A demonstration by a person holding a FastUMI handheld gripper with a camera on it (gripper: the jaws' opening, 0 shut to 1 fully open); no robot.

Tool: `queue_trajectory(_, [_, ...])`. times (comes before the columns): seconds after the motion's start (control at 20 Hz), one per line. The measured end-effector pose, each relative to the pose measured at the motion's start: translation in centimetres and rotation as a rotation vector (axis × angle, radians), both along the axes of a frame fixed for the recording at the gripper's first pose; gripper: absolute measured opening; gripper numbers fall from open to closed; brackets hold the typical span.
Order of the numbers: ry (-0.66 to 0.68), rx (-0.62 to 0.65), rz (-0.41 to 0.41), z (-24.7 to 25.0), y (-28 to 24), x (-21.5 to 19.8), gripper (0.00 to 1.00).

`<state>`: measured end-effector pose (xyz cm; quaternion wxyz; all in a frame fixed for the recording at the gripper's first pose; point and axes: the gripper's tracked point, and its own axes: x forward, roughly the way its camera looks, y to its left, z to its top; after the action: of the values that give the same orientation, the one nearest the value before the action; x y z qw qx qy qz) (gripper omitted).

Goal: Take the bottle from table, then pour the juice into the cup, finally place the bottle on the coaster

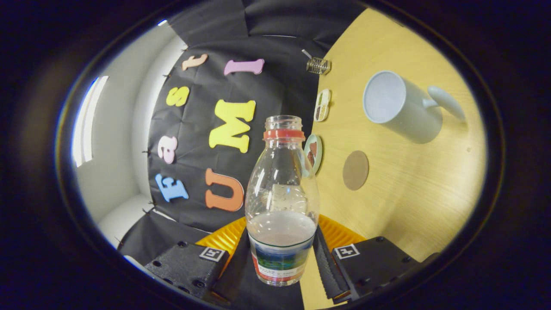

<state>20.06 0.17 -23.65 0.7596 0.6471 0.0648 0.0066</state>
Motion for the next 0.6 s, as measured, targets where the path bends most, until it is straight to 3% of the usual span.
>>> queue_trajectory(0.6, [-0.044,0.199,-0.035,1.6,-1.5,0.5,0.77])
